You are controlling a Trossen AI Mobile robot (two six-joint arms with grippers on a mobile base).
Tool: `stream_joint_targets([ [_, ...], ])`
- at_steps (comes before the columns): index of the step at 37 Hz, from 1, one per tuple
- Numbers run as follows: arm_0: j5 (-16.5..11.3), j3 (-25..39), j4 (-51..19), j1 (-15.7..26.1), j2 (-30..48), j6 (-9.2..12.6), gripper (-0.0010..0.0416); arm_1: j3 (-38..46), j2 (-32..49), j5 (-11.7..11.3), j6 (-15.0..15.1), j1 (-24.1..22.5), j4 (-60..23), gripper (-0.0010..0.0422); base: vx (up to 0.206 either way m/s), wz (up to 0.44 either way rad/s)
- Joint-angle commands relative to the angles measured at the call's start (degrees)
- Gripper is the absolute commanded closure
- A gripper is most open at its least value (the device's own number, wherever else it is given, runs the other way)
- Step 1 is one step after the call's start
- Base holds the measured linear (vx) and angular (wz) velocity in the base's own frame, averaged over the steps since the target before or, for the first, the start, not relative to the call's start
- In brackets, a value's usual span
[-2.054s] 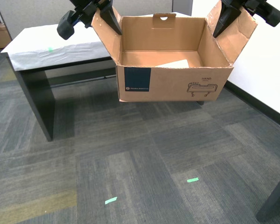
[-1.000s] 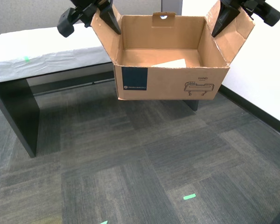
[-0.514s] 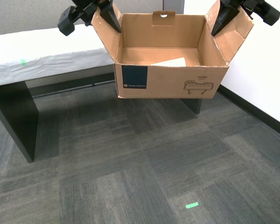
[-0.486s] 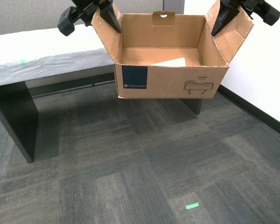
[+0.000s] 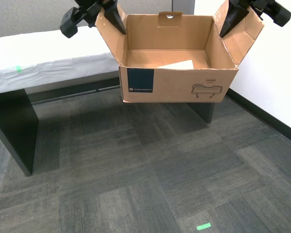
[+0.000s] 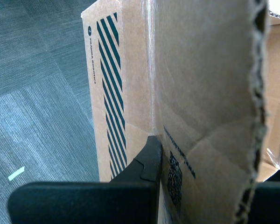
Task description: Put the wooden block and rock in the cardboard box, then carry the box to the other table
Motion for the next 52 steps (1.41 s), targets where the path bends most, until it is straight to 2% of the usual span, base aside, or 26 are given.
stream_joint_targets([
  [1,-1.64,0.09,0.35,0.15,-0.04,-0.09,0.0406,0.11,-0.09,1.29,-0.26,-0.17,0.68,0.0413,0.132,0.009],
  [34,-1.66,0.09,-0.07,0.17,-0.04,-0.07,0.0406,0.11,-0.09,1.33,-2.60,-0.17,-1.53,0.0413,0.140,0.009],
  [49,-1.66,0.09,-0.66,0.17,-0.04,-0.09,0.0406,0.09,-0.09,1.22,-1.36,-0.15,-1.20,0.0412,0.144,-0.002],
  [52,-1.64,0.09,-0.92,0.17,-0.04,-0.07,0.0406,0.11,-0.09,0.15,0.04,-0.13,-1.20,0.0413,0.145,-0.005],
])
